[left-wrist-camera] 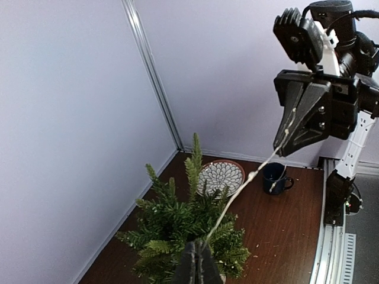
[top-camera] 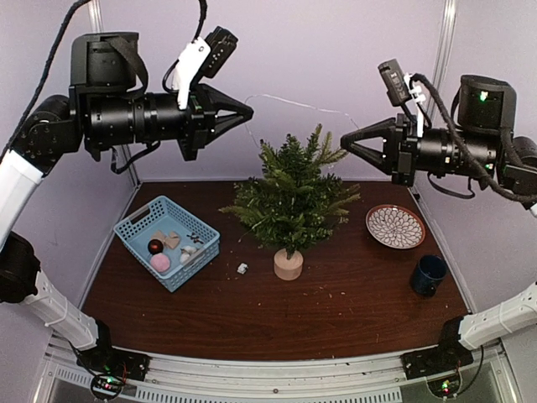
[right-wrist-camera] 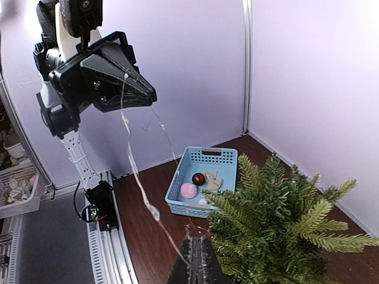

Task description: Decorate the small christmas tree

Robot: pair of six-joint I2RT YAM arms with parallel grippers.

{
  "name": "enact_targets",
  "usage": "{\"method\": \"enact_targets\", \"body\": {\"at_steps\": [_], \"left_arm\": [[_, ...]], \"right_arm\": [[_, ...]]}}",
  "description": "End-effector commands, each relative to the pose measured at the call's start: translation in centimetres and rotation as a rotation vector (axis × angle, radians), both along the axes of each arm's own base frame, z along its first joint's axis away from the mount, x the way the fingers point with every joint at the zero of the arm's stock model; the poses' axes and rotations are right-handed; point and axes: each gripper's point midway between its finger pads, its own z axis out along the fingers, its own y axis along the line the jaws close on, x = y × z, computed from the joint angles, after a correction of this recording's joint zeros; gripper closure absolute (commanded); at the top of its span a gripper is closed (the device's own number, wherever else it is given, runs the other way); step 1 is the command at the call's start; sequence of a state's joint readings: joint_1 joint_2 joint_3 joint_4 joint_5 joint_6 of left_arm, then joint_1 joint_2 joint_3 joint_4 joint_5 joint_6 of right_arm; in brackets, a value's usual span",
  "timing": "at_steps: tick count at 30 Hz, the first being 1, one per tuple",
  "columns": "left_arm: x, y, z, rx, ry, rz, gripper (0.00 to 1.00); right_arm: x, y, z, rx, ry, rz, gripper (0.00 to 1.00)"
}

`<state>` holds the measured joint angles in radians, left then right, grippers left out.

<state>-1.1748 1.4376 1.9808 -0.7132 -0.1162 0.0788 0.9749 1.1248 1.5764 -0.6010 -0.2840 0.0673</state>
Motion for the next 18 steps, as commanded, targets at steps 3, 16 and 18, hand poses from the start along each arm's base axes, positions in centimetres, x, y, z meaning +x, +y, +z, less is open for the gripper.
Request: {"method": "enact_targets", "body": {"at_steps": [3, 16, 18], "left_arm": [[1.8, 2.5, -1.7, 0.183, 0.010, 0.055, 1.00], [5.2, 1.0, -6.4, 0.296, 0.085, 0.063, 1.00], [5.9, 0.8, -6.6, 0.291, 0.086, 0.082, 1.00]], "right_arm": [[2.8, -1.4, -1.7, -0.221, -0.094, -0.135, 1.00], [6.0, -1.0, -2.8, -0.345, -0.167, -0.245, 1.00], [6.5, -1.6, -2.7, -0.363, -0.194, -0.278, 1.00]]}}
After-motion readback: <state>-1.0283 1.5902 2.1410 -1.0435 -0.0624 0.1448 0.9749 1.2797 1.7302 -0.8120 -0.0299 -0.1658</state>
